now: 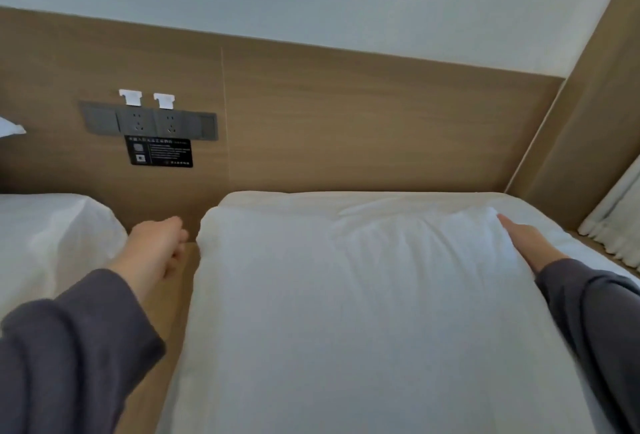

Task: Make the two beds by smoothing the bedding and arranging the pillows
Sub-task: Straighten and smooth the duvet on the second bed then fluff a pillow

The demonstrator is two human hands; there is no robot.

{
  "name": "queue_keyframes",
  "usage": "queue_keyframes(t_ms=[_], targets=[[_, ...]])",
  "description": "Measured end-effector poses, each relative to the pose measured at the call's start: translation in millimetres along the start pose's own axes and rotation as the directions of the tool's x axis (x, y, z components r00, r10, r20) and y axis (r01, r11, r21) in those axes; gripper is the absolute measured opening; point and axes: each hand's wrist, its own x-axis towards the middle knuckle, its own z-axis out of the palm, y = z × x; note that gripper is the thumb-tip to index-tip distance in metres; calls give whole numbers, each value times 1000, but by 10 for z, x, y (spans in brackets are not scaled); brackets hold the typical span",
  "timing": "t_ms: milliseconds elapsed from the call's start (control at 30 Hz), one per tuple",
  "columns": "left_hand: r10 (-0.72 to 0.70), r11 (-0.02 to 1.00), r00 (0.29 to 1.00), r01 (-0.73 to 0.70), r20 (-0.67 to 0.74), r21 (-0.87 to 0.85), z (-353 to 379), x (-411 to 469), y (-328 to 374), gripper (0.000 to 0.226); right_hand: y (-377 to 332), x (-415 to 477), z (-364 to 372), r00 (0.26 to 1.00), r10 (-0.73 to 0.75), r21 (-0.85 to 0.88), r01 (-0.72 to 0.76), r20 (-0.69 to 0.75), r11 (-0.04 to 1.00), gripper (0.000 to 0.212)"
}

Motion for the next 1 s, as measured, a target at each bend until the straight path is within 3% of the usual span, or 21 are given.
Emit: queue_keyframes(t_ms=[67, 133, 200, 267, 333, 400, 500, 767, 900, 1000], targets=[[-15, 1000, 997, 14, 80, 9, 134, -113, 144, 34, -32, -30, -18, 1000, -16, -8, 16, -16, 1000, 62], [-23, 1000, 983, 21, 181, 14, 237, -215, 288, 52, -95, -112, -44, 1000, -5, -25, 5, -12, 1000, 63], [6, 994, 971, -32, 238, 107, 335, -299, 409, 56, -100, -100, -37, 1000, 0, -58, 1, 15, 998, 63], [94, 915, 982, -151, 166, 375, 455, -324, 521, 44, -178, -153, 4, 1000, -26, -128, 28, 16, 991, 59], [190, 873, 981, -182, 28, 453, 482, -355, 593, 39, -238, -187, 1, 998, -57, -206, 58, 8, 977, 52], [205, 835, 979, -165, -18, 524, 512, -235, 541, 38, -271, -148, -84, 992, -97, -304, 69, -77, 950, 47], [129, 901, 983, -61, -129, 429, 470, -138, 345, 44, -237, -63, -124, 985, -101, -316, 53, -137, 947, 44], [89, 891, 989, -27, -118, 453, 522, -15, 244, 44, -172, 27, 36, 982, -164, -405, 113, -95, 908, 43], [162, 933, 981, -116, -110, 340, 455, -92, 149, 43, -136, -46, 60, 998, -68, -320, 65, 1, 945, 57], [159, 943, 987, -154, 6, 295, 299, -282, 90, 58, -29, -192, -126, 997, 52, -162, -41, 61, 986, 73]])
